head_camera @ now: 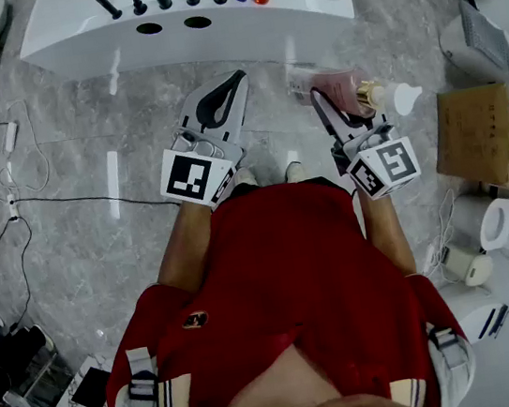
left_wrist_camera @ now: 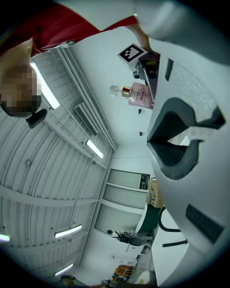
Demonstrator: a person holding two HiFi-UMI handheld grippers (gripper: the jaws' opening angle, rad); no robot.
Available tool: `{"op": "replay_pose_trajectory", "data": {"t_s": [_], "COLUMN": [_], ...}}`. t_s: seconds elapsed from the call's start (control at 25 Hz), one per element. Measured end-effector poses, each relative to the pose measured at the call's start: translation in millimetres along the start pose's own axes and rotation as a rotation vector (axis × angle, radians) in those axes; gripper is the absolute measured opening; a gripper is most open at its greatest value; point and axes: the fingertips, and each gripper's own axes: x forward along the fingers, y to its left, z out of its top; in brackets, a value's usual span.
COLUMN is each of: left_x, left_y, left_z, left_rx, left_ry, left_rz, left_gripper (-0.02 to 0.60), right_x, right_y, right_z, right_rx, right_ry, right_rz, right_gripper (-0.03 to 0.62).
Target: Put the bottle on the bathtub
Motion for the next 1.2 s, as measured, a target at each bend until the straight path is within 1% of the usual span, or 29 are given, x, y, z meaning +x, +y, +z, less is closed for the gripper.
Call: {"op": "replay_pose_trajectory", "data": {"t_s": [0.12, 0.28, 0.44, 0.64, 0.96, 1.2], "left_x": [1, -2, -9, -11, 4, 25], "left_y": [4, 12, 23, 29, 31, 42], "left_z": [-2, -1, -2, -5, -8, -15], "left_rx": [0.004, 0.002, -0.002, -0.01, -0.019, -0.012], "left_ry": [-0.005, -0.007, -0.007, -0.009, -0.01, 0.01], "left_rz": [-0.004, 0.0, 0.005, -0.009, -0.029, -0.019], "left_gripper": [0.006, 0.006, 0.006, 0.006, 0.006, 0.006], "right_x": [5, 9, 15, 17, 22, 37], "right_y": [0, 0, 3, 2, -10, -32], "right_z": [0, 4, 5, 7, 6, 4], "right_rx": [-0.012, 0.025, 0.034, 0.033, 0.017, 0.019], "right_ry": [-0.004, -0.021, -0.022, -0.019, -0.012, -0.019], "right_rz": [-0.002, 0.004, -0.014, -0.05, -0.077, -0.073], "right_gripper": [0.222, 0.224, 0.224, 0.224, 0.224, 0.224]}}
